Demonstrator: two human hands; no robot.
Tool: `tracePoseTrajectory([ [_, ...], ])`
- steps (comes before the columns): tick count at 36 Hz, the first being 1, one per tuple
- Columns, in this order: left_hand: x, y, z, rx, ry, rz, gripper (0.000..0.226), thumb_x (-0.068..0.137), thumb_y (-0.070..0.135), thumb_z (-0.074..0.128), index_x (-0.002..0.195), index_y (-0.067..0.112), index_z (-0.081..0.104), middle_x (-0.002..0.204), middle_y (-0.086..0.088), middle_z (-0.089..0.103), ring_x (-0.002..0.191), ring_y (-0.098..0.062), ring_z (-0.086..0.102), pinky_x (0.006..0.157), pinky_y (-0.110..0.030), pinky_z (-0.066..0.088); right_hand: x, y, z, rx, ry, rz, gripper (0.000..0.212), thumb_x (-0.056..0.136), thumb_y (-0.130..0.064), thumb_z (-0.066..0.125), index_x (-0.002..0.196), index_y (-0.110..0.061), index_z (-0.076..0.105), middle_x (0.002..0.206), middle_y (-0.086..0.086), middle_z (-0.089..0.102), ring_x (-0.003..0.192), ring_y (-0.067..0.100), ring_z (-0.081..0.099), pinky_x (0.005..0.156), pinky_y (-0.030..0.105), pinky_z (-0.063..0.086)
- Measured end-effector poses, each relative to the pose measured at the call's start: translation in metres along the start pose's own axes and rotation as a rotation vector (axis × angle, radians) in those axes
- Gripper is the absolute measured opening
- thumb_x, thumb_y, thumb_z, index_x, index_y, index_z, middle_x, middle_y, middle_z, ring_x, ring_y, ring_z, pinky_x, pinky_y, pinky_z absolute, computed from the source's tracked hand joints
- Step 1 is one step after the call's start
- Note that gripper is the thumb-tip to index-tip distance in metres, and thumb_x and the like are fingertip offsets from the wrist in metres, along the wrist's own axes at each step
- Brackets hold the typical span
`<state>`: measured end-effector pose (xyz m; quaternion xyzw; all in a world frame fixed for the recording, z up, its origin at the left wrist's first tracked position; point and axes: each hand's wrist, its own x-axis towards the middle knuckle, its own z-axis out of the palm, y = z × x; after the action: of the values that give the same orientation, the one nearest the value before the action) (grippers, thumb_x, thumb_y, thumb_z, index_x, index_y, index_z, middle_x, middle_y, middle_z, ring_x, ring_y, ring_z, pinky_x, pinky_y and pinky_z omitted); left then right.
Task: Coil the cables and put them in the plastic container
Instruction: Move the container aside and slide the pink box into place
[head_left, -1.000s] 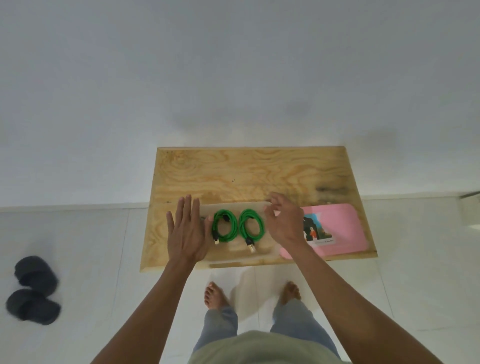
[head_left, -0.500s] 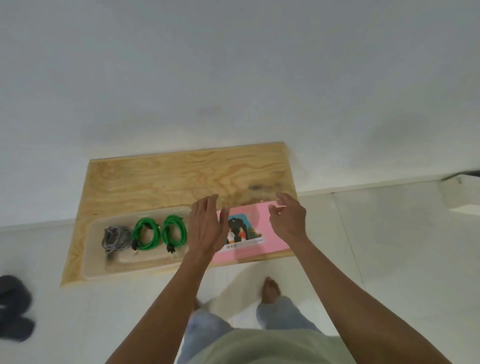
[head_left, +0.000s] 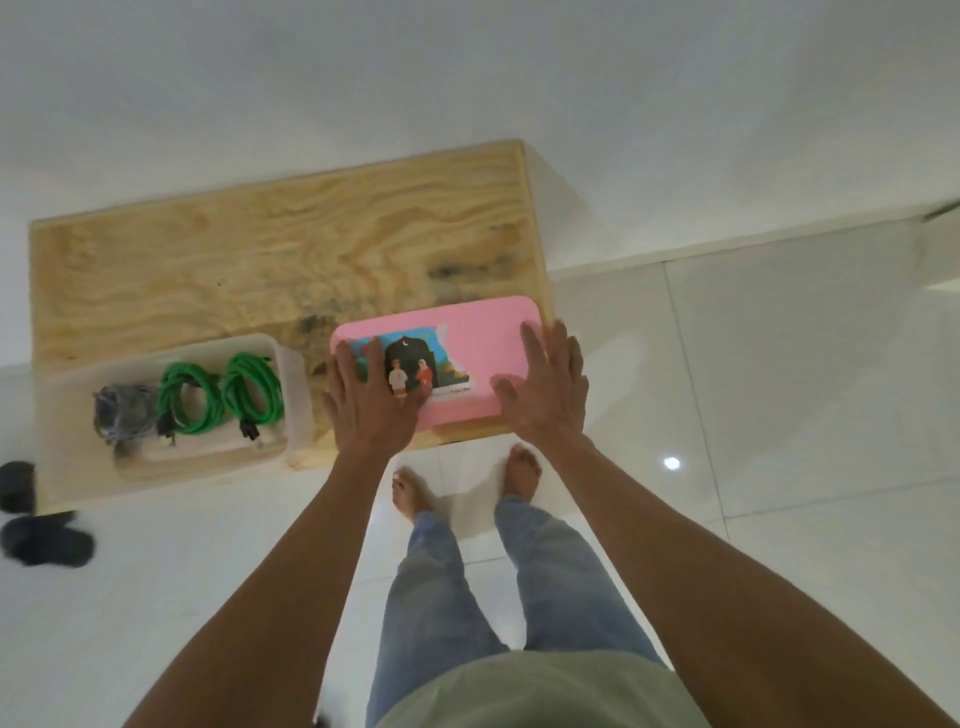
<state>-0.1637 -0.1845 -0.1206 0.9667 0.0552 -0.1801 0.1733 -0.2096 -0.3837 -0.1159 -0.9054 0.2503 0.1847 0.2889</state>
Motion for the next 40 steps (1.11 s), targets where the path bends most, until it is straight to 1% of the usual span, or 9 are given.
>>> tracePoseTrajectory([
  [5,0.003,0.012,0.005,-0.118,0.000,-0.104,0.097,0.076,0.058,0.076,0.153,0.034,0.021,0.161,-0.028,0.002,0.151,-0.043,-0.002,0.119,-0.058,0.010,0.005,0.012,0.002,0.054,0.013,-0.013,0.076,0.095,-0.046,0.051,0.155,-0.033,0.006,0.165,0.006,0.003,0.150,0.031,0.008,0.113,0.054,0.027],
  [10,0.004,0.015,0.007,-0.158,0.001,-0.103,0.098,0.077,0.053,0.077,0.154,0.034,0.020,0.160,-0.030,0.008,0.150,-0.046,0.003,0.120,-0.057,0.012,0.006,0.007,-0.002,0.143,-0.021,0.009,0.077,0.098,-0.037,0.051,0.156,-0.031,0.001,0.165,0.004,-0.002,0.150,0.029,0.010,0.113,0.048,0.031],
  [14,-0.001,0.026,0.002,-0.199,0.028,-0.087,0.093,0.074,0.054,0.079,0.150,0.034,0.028,0.158,-0.024,0.017,0.144,-0.049,0.018,0.117,-0.060,0.021,0.001,0.001,-0.012,0.166,0.003,0.060,0.080,0.096,-0.038,0.054,0.156,-0.029,0.002,0.165,0.005,-0.003,0.150,0.029,0.011,0.112,0.046,0.033],
  [18,-0.009,0.041,-0.016,-0.252,0.124,-0.042,0.093,0.070,0.056,0.080,0.147,0.034,0.032,0.152,-0.021,0.024,0.135,-0.045,0.033,0.112,-0.056,0.030,-0.008,-0.008,-0.028,0.209,0.094,0.077,0.082,0.092,-0.043,0.058,0.155,-0.026,0.008,0.163,0.008,0.007,0.146,0.033,0.019,0.110,0.049,0.035],
  [25,-0.013,0.042,-0.075,-0.283,0.274,0.007,0.083,0.066,0.061,0.080,0.134,0.038,0.040,0.146,-0.016,0.029,0.135,-0.037,0.032,0.109,-0.049,0.031,-0.023,-0.051,-0.051,0.259,0.206,0.050,0.084,0.086,-0.052,0.060,0.153,-0.026,0.017,0.154,0.009,0.023,0.133,0.034,0.032,0.097,0.049,0.043],
  [29,-0.011,0.018,-0.119,-0.249,0.346,0.020,0.080,0.064,0.063,0.080,0.131,0.036,0.043,0.145,-0.015,0.030,0.130,-0.038,0.034,0.103,-0.049,0.034,-0.035,-0.093,-0.050,0.287,0.241,-0.005,0.083,0.086,-0.053,0.060,0.153,-0.027,0.019,0.152,0.008,0.025,0.135,0.033,0.032,0.097,0.047,0.043],
  [32,-0.010,-0.015,-0.151,-0.223,0.361,-0.002,0.084,0.065,0.067,0.077,0.134,0.035,0.040,0.150,-0.015,0.027,0.132,-0.038,0.032,0.104,-0.052,0.033,-0.048,-0.134,-0.039,0.301,0.252,-0.051,0.081,0.086,-0.055,0.060,0.152,-0.029,0.021,0.151,0.007,0.026,0.138,0.032,0.030,0.101,0.046,0.042],
  [35,-0.008,-0.062,-0.181,-0.191,0.345,-0.059,0.092,0.063,0.076,0.071,0.137,0.034,0.036,0.148,-0.014,0.029,0.132,-0.039,0.032,0.104,-0.055,0.031,-0.065,-0.180,-0.019,0.287,0.248,-0.102,0.078,0.086,-0.054,0.059,0.152,-0.031,0.023,0.151,0.006,0.026,0.139,0.030,0.029,0.103,0.044,0.040],
  [40,-0.005,-0.143,-0.216,-0.191,0.349,-0.128,0.092,0.062,0.078,0.069,0.136,0.033,0.036,0.144,-0.014,0.035,0.133,-0.038,0.032,0.106,-0.054,0.030,-0.091,-0.245,0.022,0.223,0.201,-0.186,0.078,0.088,-0.051,0.059,0.152,-0.026,0.023,0.151,0.009,0.025,0.139,0.030,0.029,0.103,0.042,0.041],
])
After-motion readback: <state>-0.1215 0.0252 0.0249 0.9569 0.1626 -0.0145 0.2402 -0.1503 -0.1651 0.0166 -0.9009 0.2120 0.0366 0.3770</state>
